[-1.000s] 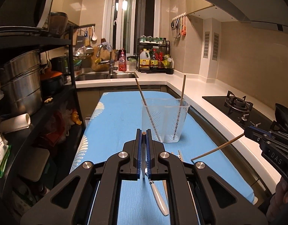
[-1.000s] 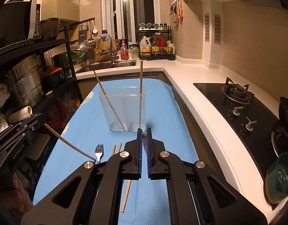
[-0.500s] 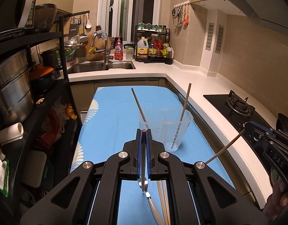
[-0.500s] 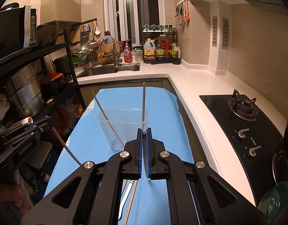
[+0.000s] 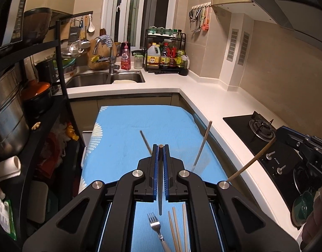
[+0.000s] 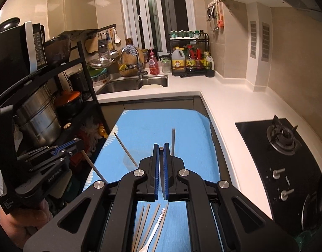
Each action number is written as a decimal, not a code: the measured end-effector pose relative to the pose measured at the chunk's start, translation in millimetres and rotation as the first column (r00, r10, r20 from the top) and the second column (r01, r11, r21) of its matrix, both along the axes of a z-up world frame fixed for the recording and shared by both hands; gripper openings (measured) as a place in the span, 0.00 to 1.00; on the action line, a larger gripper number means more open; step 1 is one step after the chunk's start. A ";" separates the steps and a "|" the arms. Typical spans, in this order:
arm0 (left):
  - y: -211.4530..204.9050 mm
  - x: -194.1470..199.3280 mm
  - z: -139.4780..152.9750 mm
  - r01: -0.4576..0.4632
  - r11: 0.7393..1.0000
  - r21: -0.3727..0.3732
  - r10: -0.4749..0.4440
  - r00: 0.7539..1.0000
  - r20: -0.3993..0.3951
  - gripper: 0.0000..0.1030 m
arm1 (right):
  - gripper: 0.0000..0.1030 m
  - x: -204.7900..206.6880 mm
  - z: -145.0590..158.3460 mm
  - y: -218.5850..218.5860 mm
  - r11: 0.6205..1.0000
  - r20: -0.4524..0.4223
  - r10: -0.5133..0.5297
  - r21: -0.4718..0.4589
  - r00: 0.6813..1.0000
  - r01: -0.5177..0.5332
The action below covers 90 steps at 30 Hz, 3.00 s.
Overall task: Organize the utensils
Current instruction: 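Carry the left tool's chopstick to the container while the right tool carries its chopstick, then open the left tool into the container while the right tool releases its chopstick, then move both open tools back down over the utensils on the cloth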
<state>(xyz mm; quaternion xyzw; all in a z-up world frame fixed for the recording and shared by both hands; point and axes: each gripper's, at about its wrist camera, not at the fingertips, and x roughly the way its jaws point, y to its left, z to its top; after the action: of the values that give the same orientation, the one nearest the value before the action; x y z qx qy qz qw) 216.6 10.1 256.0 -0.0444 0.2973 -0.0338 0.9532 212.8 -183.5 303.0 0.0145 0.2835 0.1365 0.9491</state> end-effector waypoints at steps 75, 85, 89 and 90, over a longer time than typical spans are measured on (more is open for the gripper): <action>-15.9 -92.6 -121.0 0.040 0.999 0.027 -0.042 0.997 0.067 0.10 | 0.06 -73.3 -144.9 -22.9 0.991 -0.037 -0.080 0.101 0.996 0.083; -17.5 -132.7 -203.2 0.013 0.999 -0.034 -0.014 0.999 -0.037 0.09 | 0.06 -109.5 -238.4 -11.8 0.986 -0.172 -0.077 0.135 0.982 0.101; -17.2 -143.3 -229.5 -0.001 0.996 -0.090 -0.007 0.997 -0.082 0.09 | 0.06 -122.8 -267.9 -3.1 0.987 -0.213 -0.039 0.145 0.976 0.071; -17.5 -144.6 -236.2 0.000 0.993 -0.116 -0.011 0.995 -0.099 0.10 | 0.06 -124.4 -273.6 -0.1 0.986 -0.226 -0.021 0.159 0.974 0.058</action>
<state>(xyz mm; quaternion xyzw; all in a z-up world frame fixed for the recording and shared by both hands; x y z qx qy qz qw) 72.0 -7.4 19.9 -0.1003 0.3418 -0.0514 0.9330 88.4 -183.6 29.5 0.1139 0.3756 0.1379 0.9093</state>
